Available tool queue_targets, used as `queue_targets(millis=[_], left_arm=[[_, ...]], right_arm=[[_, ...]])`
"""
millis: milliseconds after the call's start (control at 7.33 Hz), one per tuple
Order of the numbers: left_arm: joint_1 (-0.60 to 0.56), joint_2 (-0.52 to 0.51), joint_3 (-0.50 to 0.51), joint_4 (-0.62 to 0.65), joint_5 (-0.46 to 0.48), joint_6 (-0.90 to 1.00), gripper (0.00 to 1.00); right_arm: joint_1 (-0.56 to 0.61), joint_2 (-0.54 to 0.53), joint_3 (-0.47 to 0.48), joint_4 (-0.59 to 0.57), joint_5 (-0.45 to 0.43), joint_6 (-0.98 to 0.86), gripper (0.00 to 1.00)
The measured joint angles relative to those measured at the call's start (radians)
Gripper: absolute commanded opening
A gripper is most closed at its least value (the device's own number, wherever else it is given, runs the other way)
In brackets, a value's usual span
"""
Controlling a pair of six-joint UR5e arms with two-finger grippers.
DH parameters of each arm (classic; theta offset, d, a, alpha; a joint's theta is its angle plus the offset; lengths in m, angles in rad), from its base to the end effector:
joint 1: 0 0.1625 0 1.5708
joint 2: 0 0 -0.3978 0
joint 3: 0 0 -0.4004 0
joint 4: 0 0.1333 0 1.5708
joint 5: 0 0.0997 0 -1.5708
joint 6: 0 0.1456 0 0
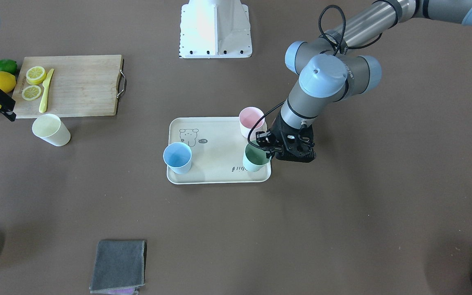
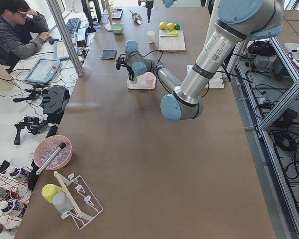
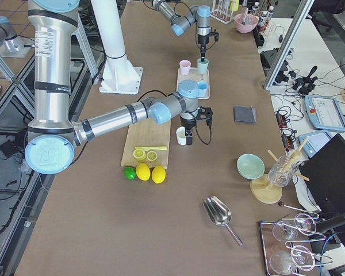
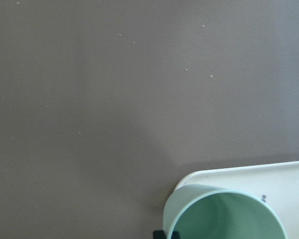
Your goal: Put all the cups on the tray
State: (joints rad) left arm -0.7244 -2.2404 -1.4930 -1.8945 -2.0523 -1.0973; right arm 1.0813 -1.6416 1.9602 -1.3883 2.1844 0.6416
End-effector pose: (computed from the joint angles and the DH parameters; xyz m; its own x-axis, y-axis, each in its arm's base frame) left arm 0.5122 -0.5412 0.2506 0.5486 0.0542 -0.8343 0.0699 0.9914 0.1104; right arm -0.1899 -0.4617 0.4904 0.7207 -0.0403 0.6921 -0.0236 0.9963 0.0826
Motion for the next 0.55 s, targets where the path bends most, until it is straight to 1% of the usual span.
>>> queue_targets(millis=[273, 409, 545], left_arm=[[0.010, -0.001, -0.005, 0.000, 0.036, -0.001, 0.98], [0.003, -0.001, -0.018, 0.008, 0.039, 0.002, 0.98], [-0.023, 0.000, -0.034, 0.031, 0.024, 0.015, 0.98]], right_arm=[[-0.013, 0.004, -0.004, 0.000, 0.000, 0.006, 0.98], [-0.025, 0.008, -0.006, 0.000, -0.004, 0.008, 0.95], [-0.040, 0.010, -0.009, 0.000, -0.013, 0.014, 0.87]])
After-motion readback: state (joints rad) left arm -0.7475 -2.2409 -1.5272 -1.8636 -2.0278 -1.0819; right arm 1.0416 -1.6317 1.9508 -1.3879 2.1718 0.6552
